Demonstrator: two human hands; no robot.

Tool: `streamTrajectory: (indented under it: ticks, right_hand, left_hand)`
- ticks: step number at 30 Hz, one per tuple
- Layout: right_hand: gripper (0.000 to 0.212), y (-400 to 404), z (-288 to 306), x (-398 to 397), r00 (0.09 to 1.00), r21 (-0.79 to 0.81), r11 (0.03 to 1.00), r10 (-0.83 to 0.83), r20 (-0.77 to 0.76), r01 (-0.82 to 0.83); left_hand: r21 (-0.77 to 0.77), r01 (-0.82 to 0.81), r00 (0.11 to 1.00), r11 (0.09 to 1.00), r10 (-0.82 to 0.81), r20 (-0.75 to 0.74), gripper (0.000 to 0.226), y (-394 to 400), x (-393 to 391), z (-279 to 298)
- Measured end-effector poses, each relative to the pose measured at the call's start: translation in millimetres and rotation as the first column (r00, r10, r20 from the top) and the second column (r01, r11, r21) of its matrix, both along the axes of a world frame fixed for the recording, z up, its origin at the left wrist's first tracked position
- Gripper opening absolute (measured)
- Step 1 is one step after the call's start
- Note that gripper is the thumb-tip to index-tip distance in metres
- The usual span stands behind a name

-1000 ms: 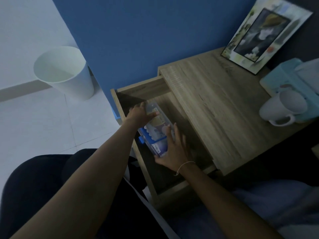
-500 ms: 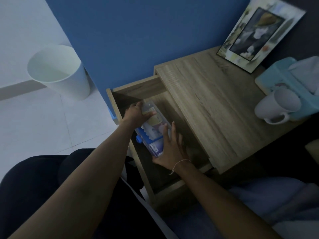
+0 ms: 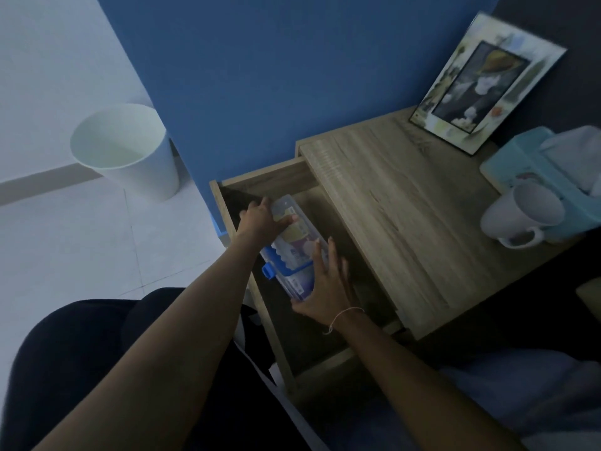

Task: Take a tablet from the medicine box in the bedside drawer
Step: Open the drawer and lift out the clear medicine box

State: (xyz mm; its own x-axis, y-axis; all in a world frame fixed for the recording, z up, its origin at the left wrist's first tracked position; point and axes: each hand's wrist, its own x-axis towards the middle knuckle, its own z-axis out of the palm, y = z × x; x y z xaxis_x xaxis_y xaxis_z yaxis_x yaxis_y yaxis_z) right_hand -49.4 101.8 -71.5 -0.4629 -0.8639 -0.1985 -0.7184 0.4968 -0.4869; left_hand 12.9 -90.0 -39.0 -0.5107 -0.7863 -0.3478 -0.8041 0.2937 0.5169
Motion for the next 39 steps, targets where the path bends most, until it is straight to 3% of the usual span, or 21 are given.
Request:
streamTrajectory:
  ticks: [6,10,22,28,39]
  right_hand:
    - [0.128,-0.8,9.6,-2.6,1.000,-0.011,1.000,-0.012,0.028,0.012]
    - [0.129,-11.6,26.9,-2.3,0.999,-0.050,0.998,-0.026,0.031,0.027]
    - [0.128,-39.1,125.8,-16.3,0.999,-0.094,0.995,0.047,0.016,-0.045]
    - [0.130,-42.0,172.4,-76.2,0.988,-0.125,0.990,0.038,-0.152,-0.058]
    - [0.130,-6.6,171.8,-185.0,0.982,0.070,0.997,0.028,-0.186,-0.016]
  left_hand:
    - [0.005,0.007,1.000,1.000,-0.007,-0.025,0.072,-4.0,-3.9,11.2]
    - [-0.092,0.028,0.999,0.995,-0.030,-0.017,0.068,-11.9,-8.1,34.7]
    - [-0.215,-0.013,1.000,0.976,0.012,-0.007,0.080,-49.5,-10.1,129.6]
    - [-0.282,0.045,0.999,0.958,-0.050,-0.010,0.081,-53.5,-66.1,183.9]
    - [-0.085,0.065,0.988,0.994,-0.076,-0.132,0.081,-12.9,-169.9,136.2]
